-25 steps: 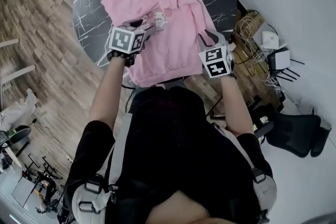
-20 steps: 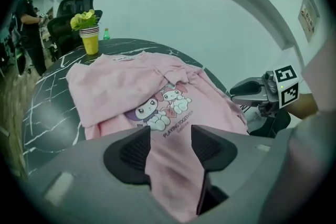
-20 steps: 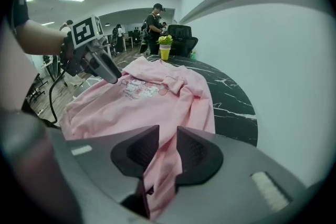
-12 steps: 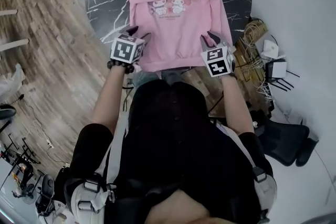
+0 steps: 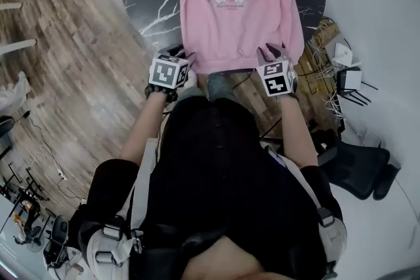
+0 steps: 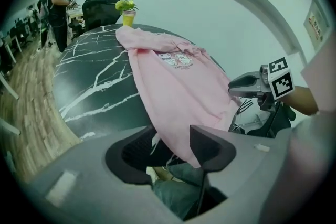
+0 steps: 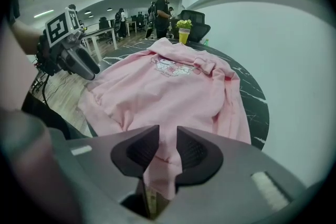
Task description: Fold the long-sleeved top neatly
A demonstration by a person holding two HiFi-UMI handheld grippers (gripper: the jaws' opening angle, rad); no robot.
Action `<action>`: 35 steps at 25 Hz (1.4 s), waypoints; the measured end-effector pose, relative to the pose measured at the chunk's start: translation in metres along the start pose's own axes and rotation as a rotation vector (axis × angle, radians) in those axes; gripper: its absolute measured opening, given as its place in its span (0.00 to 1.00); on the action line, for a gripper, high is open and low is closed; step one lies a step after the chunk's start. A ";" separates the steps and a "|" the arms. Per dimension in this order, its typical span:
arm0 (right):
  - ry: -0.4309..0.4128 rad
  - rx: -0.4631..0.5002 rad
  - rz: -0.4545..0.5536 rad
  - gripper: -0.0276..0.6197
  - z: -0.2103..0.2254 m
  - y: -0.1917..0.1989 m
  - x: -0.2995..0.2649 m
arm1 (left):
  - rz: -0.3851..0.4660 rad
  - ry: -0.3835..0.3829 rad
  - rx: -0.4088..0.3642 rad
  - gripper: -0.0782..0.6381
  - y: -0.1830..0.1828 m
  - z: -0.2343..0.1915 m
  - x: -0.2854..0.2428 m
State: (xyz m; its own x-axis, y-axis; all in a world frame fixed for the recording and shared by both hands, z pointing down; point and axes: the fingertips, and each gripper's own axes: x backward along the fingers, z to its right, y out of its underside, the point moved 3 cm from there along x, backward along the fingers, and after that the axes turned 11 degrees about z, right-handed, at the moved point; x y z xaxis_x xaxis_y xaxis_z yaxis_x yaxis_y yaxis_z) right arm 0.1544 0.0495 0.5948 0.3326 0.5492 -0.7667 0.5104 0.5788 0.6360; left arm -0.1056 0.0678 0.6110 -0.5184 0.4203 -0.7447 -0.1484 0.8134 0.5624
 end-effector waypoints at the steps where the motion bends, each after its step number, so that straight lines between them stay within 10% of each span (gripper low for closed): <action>1: 0.007 -0.006 -0.004 0.22 -0.005 0.003 0.002 | -0.012 0.015 0.012 0.44 0.007 0.002 -0.002; 8: 0.064 -0.052 -0.033 0.22 -0.029 0.023 0.008 | -0.057 0.060 -0.086 0.23 0.028 -0.001 -0.006; 12: 0.103 -0.101 -0.036 0.22 -0.035 0.033 0.007 | -0.054 0.108 -0.018 0.13 0.033 -0.002 -0.002; 25: 0.102 -0.180 -0.025 0.19 -0.067 0.045 0.015 | -0.033 0.116 0.020 0.13 0.046 -0.021 0.025; 35: 0.270 -0.257 0.104 0.20 0.001 0.054 0.057 | 0.062 -0.068 -0.218 0.29 -0.009 -0.016 0.044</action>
State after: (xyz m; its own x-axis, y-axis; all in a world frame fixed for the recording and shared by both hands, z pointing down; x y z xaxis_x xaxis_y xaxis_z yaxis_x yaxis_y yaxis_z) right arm 0.2016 0.1118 0.5857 0.1342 0.7321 -0.6679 0.2580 0.6249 0.7368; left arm -0.1403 0.0727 0.5794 -0.4752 0.4989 -0.7248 -0.3007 0.6820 0.6666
